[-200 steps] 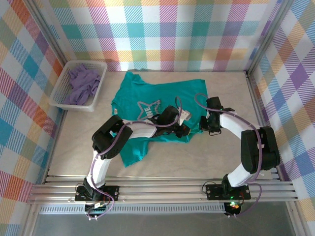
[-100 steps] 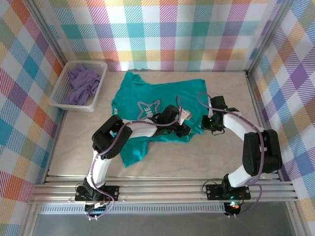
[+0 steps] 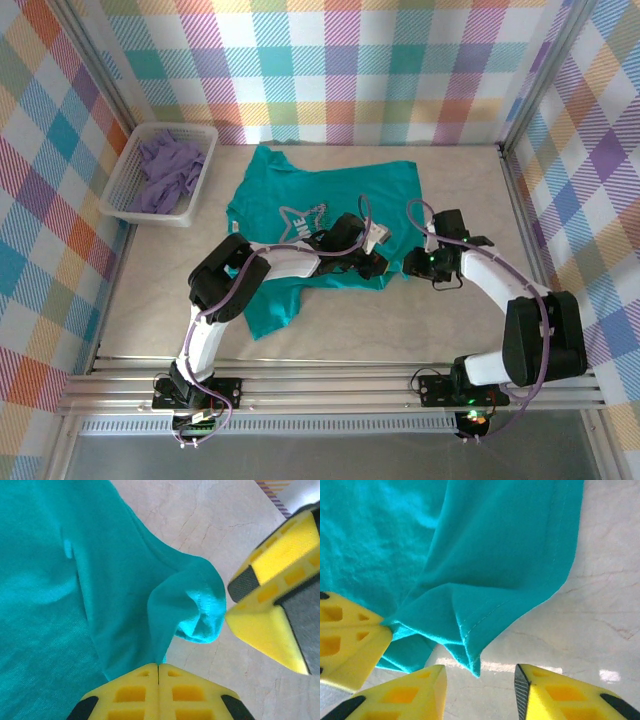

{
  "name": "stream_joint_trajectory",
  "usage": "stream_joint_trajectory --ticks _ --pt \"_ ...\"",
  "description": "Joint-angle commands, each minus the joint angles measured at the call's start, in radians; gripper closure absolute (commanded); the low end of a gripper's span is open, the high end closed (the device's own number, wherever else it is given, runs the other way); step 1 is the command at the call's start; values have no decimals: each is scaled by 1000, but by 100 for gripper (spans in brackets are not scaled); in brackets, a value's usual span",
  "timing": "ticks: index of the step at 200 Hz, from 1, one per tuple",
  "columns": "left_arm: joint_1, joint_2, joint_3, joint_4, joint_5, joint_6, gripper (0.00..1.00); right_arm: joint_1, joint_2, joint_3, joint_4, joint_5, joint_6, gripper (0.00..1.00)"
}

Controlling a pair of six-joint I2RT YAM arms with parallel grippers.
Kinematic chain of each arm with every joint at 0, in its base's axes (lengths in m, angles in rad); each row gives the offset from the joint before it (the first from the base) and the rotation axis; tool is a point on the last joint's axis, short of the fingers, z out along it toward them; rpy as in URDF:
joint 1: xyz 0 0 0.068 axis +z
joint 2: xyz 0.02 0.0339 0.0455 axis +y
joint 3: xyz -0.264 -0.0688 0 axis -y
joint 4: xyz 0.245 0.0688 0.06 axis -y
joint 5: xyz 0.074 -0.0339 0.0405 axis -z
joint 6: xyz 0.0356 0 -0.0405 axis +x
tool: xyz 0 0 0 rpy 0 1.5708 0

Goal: Fold the inside-out t-shirt

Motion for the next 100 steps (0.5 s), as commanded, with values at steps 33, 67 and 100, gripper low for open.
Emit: stream_joint_trajectory --ticks 33,67,100 --pt "6 10 36 -6 30 1 100 18 29 -65 105 -90 95 52" --pt "5 4 31 -9 31 1 100 18 123 -49 194 -113 105 57" --pt "6 1 31 -6 37 -7 100 17 109 12 145 -45 61 85"
